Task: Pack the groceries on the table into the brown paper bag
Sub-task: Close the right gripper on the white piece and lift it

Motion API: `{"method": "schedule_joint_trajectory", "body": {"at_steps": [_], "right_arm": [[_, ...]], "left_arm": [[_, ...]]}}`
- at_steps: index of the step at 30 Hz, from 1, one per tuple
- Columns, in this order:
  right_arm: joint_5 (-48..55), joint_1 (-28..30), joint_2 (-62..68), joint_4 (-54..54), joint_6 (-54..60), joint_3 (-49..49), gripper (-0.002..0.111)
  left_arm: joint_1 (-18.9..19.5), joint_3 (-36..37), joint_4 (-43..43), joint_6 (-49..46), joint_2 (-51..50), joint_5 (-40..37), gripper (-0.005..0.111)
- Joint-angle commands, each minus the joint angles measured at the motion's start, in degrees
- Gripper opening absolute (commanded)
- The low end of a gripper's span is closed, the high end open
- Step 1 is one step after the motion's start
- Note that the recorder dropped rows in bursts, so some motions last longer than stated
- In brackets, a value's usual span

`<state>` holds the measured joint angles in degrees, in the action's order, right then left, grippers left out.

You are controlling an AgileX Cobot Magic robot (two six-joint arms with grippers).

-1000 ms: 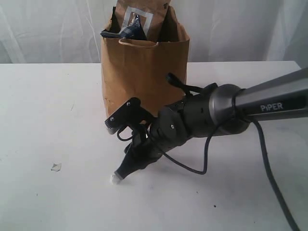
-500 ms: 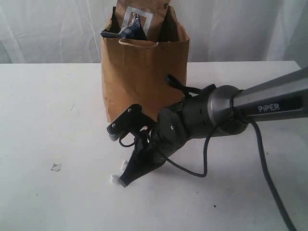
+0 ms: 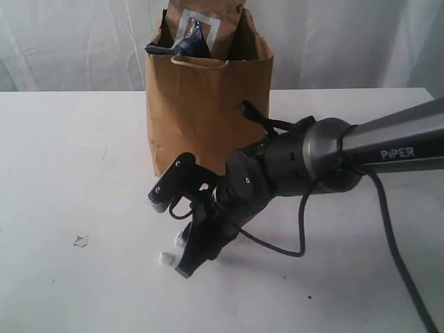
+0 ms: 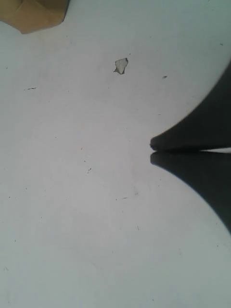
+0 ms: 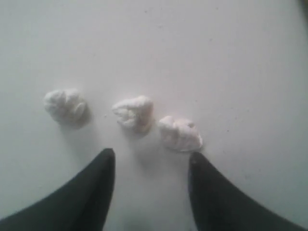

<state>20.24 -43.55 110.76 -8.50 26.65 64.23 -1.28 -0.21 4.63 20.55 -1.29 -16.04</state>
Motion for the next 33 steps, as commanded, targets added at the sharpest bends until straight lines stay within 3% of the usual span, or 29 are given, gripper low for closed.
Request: {"method": "schedule_joint_trajectory", "body": {"at_steps": [1,10,18,22,28,33], "right_arm": [[-5.4,-0.2,0.3,0.2,3.3,0.4,0.058],[-9.5,-0.2,3.9,0.7,3.5,0.4,0.055],[-6.6,-0.4,1.2,0.7,3.2,0.4,0.013],[-3.4,-0.4,-2.1,0.4,2.6,0.4,0.002],[7.1,-0.4,-8.5,-1.1,-2.5,0.4,0.001],[24.6,-0.4,-16.3,-3.1,-2.9,0.4,0.0]], "left_arm": [[0.3,0.2,0.3,0.1,0.2,0.1,0.0],[0.3,0.2,0.3,0.1,0.2,0.1,0.0],[0.3,0.2,0.3,0.1,0.2,0.1,0.0],[0.3,0.2,0.3,0.1,0.2,0.1,0.0],[0.3,0.2,0.3,0.1,0.2,0.1,0.0],[0.3,0.2,0.3,0.1,0.2,0.1,0.0]]}}
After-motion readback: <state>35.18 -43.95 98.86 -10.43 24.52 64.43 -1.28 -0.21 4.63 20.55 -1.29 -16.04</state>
